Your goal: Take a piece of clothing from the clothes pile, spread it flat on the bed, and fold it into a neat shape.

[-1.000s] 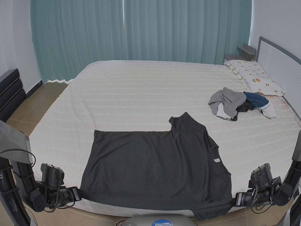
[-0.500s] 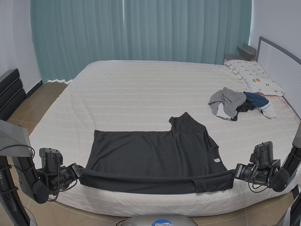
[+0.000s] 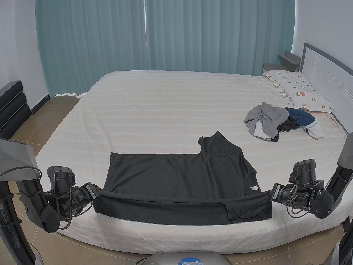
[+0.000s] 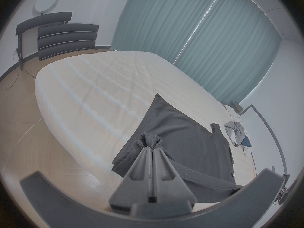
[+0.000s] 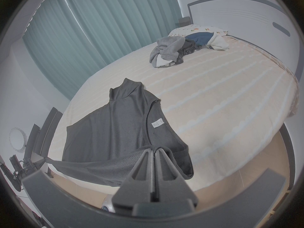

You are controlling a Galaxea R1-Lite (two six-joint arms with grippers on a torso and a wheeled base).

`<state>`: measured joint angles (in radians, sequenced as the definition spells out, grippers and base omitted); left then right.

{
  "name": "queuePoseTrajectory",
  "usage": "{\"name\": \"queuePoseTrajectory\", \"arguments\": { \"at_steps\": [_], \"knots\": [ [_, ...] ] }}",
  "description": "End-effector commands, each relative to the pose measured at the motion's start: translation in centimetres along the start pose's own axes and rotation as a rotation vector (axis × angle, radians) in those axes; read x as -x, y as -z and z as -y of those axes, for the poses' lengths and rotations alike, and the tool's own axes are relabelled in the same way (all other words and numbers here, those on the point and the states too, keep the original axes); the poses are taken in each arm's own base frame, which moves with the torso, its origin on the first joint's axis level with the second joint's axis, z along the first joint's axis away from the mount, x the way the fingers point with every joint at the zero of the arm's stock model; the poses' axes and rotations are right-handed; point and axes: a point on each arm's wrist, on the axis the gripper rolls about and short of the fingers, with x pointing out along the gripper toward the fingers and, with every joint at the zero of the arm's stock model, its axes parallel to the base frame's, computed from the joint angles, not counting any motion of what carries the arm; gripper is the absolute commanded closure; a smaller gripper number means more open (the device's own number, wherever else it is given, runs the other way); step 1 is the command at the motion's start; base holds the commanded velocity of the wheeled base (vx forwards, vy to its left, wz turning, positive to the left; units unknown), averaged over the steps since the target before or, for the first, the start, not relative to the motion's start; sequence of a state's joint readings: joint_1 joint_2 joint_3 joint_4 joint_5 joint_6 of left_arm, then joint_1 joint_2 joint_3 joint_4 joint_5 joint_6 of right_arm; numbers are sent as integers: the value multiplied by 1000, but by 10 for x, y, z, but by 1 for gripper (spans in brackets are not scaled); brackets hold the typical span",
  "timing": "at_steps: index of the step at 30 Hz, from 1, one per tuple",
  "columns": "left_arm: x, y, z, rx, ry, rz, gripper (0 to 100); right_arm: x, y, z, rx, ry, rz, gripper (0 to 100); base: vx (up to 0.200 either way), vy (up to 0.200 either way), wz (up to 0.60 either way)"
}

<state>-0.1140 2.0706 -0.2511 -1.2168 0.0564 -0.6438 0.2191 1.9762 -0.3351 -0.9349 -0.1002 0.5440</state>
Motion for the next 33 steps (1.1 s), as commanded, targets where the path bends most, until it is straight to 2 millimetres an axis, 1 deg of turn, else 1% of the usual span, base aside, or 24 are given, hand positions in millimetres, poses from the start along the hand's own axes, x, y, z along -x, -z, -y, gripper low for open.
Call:
{"name": "queuePoseTrajectory", "arguments": {
  "at_steps": [1, 4, 11, 12, 15, 17, 21, 23, 25, 29, 33],
  "knots": [
    [-8, -1, 1, 1, 1, 3, 100, -14, 3, 0, 5, 11, -25, 100, 0, 0, 0],
    [-17, 2, 0, -2, -8, -9, 100, -27, 0, -4, 5, 4, -22, 100, 0, 0, 0],
    [-36, 7, -4, 1, -31, -29, 100, -38, -9, -10, 8, -11, 5, 100, 0, 0, 0],
    [-36, 7, -4, 1, -31, -29, 100, -38, -9, -10, 8, -11, 5, 100, 0, 0, 0],
    [-46, 11, -6, -3, -49, -31, 100, -46, -10, -11, 4, -13, 10, 100, 0, 0, 0],
    [-56, 13, -7, -4, -68, -20, 100, -52, -10, -11, 1, -11, 6, 100, 0, 0, 0],
    [-68, 15, -9, 1, -79, -15, 100, -59, -8, -11, -6, -6, -2, 100, 0, 0, 0],
    [-70, 15, -8, 1, -78, -14, 100, -61, -9, -11, -9, -10, 3, 100, 0, 0, 0],
    [-72, 19, -9, -3, -80, -29, 100, -65, -13, -10, -18, -12, 14, 100, 0, 0, 0],
    [-74, 23, -10, -5, -87, -40, 100, -68, -12, -9, -20, -10, 9, 100, 0, 0, 0],
    [-76, 24, -5, 33, -71, -34, 100, -74, -10, -7, -22, -3, 3, 100, 0, 0, 0]
  ]
}}
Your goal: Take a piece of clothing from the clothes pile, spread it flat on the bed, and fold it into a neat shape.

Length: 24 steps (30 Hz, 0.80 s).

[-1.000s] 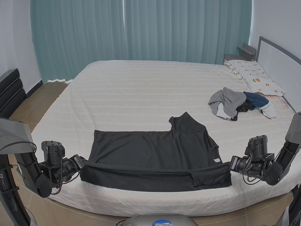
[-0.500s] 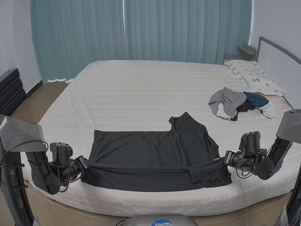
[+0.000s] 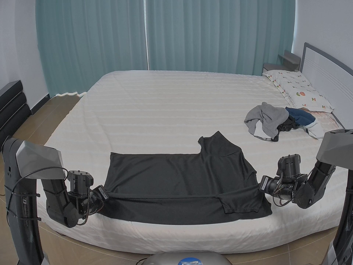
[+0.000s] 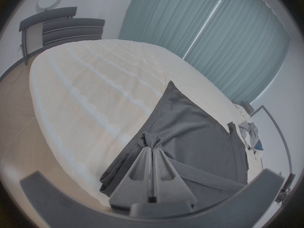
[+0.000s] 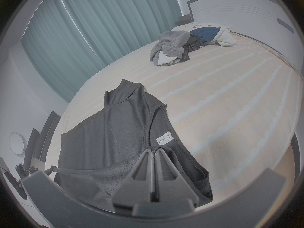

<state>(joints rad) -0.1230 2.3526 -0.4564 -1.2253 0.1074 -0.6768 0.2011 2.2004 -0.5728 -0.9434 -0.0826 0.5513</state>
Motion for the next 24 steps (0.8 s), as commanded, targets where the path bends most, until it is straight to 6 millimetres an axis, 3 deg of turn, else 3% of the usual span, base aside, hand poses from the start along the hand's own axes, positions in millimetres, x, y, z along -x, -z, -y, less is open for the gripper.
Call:
{"name": "queuePoseTrajectory", "arguments": {
  "at_steps": [1, 14, 15, 24],
  "knots": [
    [-4, 5, 4, 16, 9, -9, 100, -8, 4, 3, -2, 10, -14, 100, 0, 0, 0],
    [-7, -3, 11, 69, 21, 37, 100, -18, 7, 1, -49, -18, 25, 100, 0, 0, 0],
    [-8, -2, 10, 69, 18, 34, 0, -19, 9, 3, -49, -16, 21, 0, 0, 0, 0],
    [-6, -4, 11, 125, 26, 41, 0, -17, -3, 7, -138, -17, 61, 0, 0, 0, 0]
  ]
}}
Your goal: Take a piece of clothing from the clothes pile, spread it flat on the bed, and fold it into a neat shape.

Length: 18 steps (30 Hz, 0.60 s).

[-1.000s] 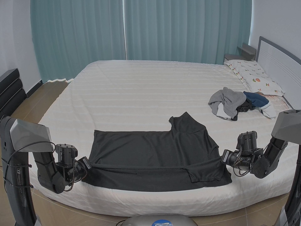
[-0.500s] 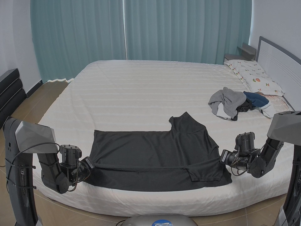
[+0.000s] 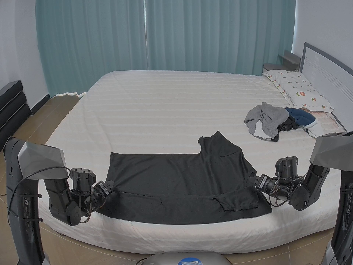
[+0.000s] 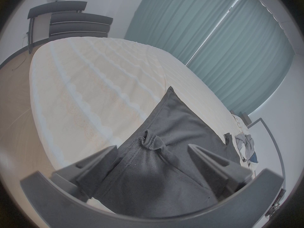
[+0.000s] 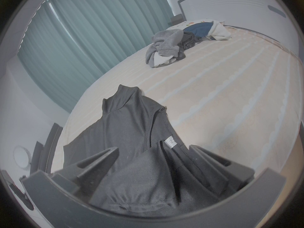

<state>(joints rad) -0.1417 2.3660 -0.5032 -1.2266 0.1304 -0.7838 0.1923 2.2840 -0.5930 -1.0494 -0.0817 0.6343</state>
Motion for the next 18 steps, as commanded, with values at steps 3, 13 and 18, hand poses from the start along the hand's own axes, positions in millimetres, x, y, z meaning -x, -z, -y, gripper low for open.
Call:
{"name": "queuePoseTrajectory", "arguments": {
  "at_steps": [3, 13, 18],
  "knots": [
    [6, -9, 3, 46, 15, 27, 0, 12, -18, 2, -155, -13, 51, 0, 0, 0, 0],
    [39, -35, -4, 183, 122, -22, 0, 27, -19, 15, -473, -96, -31, 0, 40, 0, 0],
    [43, -39, -10, 207, 160, -68, 0, 28, -7, 21, -518, -169, -78, 0, 160, 0, 0]
  ]
}}
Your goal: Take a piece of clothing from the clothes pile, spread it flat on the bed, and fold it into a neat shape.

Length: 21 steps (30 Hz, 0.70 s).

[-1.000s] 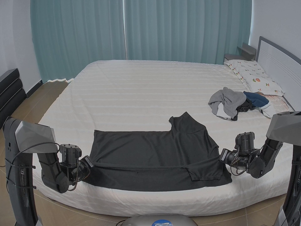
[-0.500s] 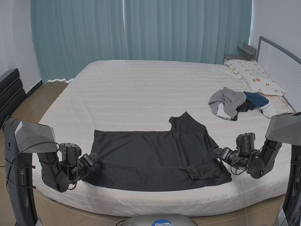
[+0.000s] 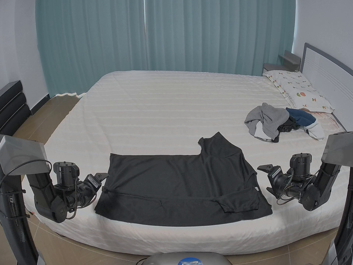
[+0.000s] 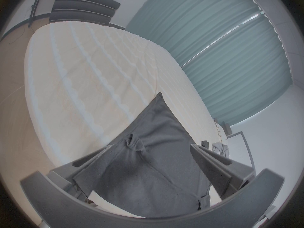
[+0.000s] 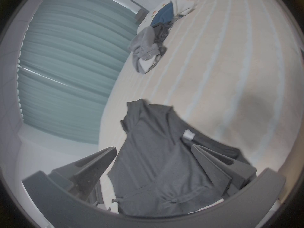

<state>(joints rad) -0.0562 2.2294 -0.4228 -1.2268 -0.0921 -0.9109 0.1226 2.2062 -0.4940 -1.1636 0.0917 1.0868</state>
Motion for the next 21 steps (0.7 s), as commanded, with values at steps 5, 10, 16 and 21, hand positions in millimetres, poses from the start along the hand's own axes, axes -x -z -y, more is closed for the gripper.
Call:
{"name": "queuePoseTrajectory", "arguments": {
  "at_steps": [5, 10, 16, 21],
  "knots": [
    [13, -10, 1, 24, 35, 0, 0, 6, 8, 19, -34, -46, -82, 0, 0, 0, 0],
    [23, -18, 8, 20, 105, -33, 0, 7, 12, 20, -24, -40, -92, 0, 0, 0, 0],
    [33, -29, 5, -63, 227, -139, 0, 5, 13, 21, -21, -37, -96, 0, 0, 0, 0],
    [29, -24, 3, -142, 220, -205, 0, 5, 14, 22, -15, -41, -95, 0, 0, 0, 0]
  ]
}}
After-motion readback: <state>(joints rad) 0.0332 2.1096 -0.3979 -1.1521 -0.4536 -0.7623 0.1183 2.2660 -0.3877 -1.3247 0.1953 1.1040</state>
